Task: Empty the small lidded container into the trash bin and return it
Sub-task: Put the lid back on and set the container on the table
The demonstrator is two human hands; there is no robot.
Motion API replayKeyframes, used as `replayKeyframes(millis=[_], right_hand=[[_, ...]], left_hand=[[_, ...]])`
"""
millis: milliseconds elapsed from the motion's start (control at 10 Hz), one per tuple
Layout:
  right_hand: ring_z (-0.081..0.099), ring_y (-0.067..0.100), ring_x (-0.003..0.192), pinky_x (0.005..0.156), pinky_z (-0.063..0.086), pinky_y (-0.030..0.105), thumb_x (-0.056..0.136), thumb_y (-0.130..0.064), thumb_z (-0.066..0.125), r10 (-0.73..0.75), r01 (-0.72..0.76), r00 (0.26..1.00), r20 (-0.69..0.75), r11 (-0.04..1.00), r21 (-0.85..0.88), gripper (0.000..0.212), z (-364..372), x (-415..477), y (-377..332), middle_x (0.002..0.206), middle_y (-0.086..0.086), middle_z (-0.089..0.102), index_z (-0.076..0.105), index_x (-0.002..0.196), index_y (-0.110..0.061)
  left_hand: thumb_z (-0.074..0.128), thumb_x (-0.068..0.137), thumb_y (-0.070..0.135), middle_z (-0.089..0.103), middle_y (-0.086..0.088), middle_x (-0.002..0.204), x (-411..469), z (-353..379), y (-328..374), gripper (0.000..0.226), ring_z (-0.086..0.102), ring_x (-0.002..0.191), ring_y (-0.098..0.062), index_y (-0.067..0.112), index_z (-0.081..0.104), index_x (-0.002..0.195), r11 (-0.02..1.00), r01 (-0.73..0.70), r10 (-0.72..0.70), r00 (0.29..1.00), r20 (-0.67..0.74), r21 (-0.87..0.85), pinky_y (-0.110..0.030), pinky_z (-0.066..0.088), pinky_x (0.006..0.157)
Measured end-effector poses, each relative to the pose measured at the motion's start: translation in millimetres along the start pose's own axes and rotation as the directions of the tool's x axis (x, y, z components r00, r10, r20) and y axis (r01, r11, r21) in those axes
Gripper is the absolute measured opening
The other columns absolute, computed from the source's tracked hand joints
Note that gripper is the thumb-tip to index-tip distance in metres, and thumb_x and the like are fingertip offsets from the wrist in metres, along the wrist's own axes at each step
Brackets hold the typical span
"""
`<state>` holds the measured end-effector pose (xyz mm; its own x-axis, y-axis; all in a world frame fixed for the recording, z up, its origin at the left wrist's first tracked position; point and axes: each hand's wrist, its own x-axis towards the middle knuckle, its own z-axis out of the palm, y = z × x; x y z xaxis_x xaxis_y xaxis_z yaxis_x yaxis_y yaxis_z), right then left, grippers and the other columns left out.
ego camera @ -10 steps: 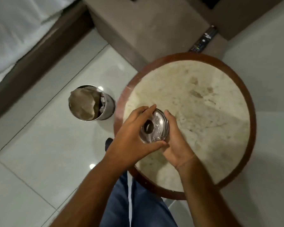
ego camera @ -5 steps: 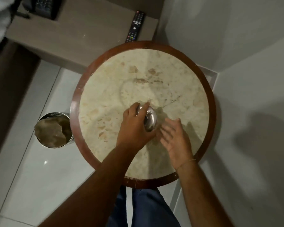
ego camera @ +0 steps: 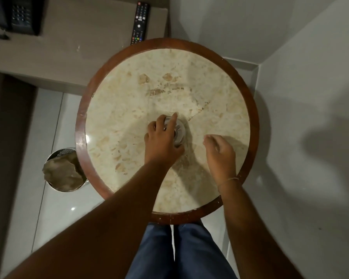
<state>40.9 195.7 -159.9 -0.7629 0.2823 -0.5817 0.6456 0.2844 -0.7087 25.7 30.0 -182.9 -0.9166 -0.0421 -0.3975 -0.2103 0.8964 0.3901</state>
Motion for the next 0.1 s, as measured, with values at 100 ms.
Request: replayKeyframes(millis=[100], right_hand=[[0.067,0.023,0.124,0.109,0.057,0.044,0.106,-0.023,0.07,-0.202,0.182,0.977,-0.069,0.956,-0.231,0.028,18.4,10.0,-19.6,0.132,0.009,0.076,0.075,0.13,-0.01]], left_hand=[[0.074,0.08,0.065,0.021,-0.012,0.175,-10.4,-9.7,-2.6,0.115,0.03,0.156,-0.042,0.037,0.006,0.169,0.997,0.006,-0.006,1.0,0.0,0.08,-0.063,0.037,0.119]])
